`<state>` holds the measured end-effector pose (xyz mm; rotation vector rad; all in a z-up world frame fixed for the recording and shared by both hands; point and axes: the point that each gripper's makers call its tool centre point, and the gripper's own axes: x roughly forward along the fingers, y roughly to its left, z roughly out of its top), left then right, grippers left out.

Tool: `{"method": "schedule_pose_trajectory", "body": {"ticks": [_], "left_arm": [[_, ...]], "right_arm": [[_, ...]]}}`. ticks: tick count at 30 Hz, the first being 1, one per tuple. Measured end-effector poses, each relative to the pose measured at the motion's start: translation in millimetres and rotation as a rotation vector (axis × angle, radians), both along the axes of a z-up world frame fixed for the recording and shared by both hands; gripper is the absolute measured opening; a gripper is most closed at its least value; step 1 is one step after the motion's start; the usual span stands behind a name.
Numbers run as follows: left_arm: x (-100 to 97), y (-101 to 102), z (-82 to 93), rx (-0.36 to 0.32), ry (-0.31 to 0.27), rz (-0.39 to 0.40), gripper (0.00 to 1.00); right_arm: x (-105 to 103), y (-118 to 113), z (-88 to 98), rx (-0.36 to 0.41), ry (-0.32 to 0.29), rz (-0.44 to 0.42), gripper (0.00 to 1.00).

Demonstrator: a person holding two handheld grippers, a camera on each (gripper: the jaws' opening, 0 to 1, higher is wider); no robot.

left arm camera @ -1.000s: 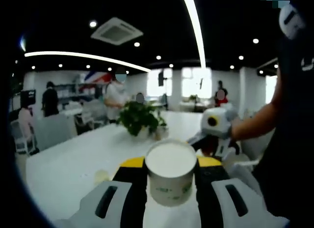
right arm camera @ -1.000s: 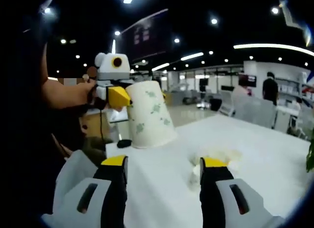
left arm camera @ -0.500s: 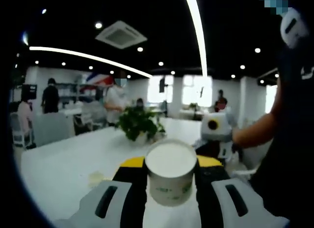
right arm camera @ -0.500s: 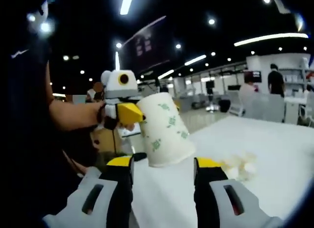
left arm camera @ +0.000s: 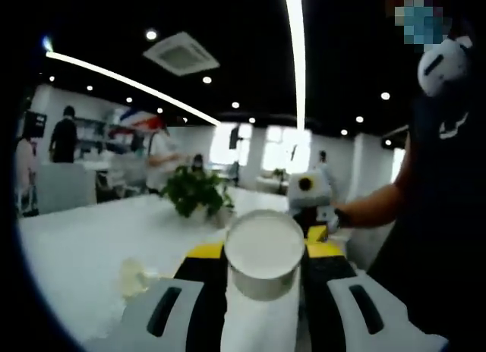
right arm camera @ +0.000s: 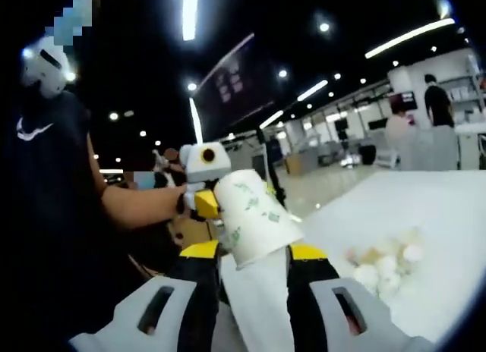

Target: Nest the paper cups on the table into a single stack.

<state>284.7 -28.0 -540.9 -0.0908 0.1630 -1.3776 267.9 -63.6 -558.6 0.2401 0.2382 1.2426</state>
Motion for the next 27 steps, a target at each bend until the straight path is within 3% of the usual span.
{"method": "schedule_pose_trajectory", "body": {"ticks": [4,9,15,21,25,27], "left_arm": [[-6.3,-1.5,-12.7,0.065,-0.013,-0.027,0.36],[-10.8,-3.0,-17.4,0.078,-0.033,-0.056,0.36],[-11.0,-2.5,-16.3,0.069,-0.052,-0.054,0.36],[-10.1,-6.2,-2.6,-0.004,-0.07,-0.034,0.36],[-7.1,-6.8,-3.7,0.011,-0.086,-0.016,0.36],[0.8,-4.3,-4.4,0.029,-0.101,0.03,0.35]], "right_arm": [[-0.6,1.2,9.8,0.037,0.01,0.016,0.21],[-9.1,3.8,16.5,0.044,0.019,0.069,0.14],[-12.4,-0.9,23.2,0.064,0.038,0.089,0.07],[-12.3,-5.0,31.7,0.13,0.084,0.095,0.05],[-12.9,-4.5,34.8,0.125,0.084,0.101,0.03],[-13.4,-4.3,37.2,0.123,0.076,0.106,0.01]]}}
